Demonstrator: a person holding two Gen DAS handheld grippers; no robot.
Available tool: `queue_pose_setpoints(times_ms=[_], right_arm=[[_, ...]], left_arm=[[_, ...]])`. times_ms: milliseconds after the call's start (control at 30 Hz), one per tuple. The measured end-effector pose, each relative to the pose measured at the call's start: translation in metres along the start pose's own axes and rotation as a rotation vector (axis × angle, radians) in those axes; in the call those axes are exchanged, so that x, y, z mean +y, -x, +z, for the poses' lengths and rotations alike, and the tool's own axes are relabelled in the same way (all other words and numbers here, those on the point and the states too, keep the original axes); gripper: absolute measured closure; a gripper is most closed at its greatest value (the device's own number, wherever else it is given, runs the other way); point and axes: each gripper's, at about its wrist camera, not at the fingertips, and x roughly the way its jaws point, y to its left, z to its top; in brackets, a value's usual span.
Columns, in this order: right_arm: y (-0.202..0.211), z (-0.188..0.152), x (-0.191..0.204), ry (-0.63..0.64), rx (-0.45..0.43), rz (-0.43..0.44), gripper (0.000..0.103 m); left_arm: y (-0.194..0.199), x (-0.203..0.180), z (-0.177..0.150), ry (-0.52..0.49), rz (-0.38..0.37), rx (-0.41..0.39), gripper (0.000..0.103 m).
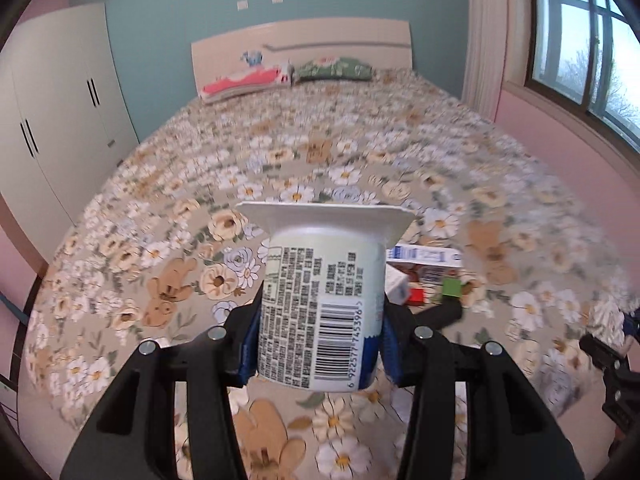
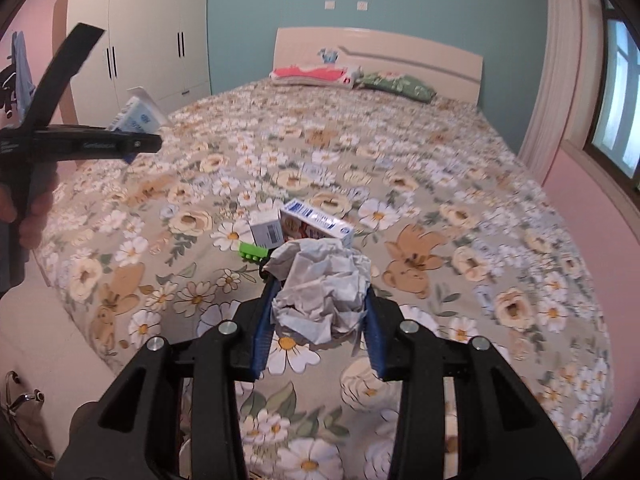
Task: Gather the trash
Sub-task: 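Carry the yogurt cup and paper ball with both tools over the wastebasket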
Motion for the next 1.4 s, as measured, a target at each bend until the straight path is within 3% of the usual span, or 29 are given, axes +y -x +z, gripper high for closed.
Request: queue_pose_setpoints(times_ms=[400,667,1067,1400], right_arm=[[0.116,-0.017,0.014,0.034,-0.109,-0.012,0.063],[0.16,-0.04,0.028,0.081,-0.133,-0.025,0.063],[0.164,-0.078,0.047,0.135,-0.084,0.002,0.063],[0.122,-0.124,0.055,0.136,0.057,0.043,0.063]], left_arm=[[0.129,-0.029,-0.038,-0.047,0.087,-0.134,0.053],[0.169,-0.035,-0.08,-0.065,0.077,-0.144,0.053],[0.16,-0.041,-0.147,-0.09,0.042,-0.044,0.053],[0.085,-0.056,-0.225,-0.07,-0.039,0.18,0.053]])
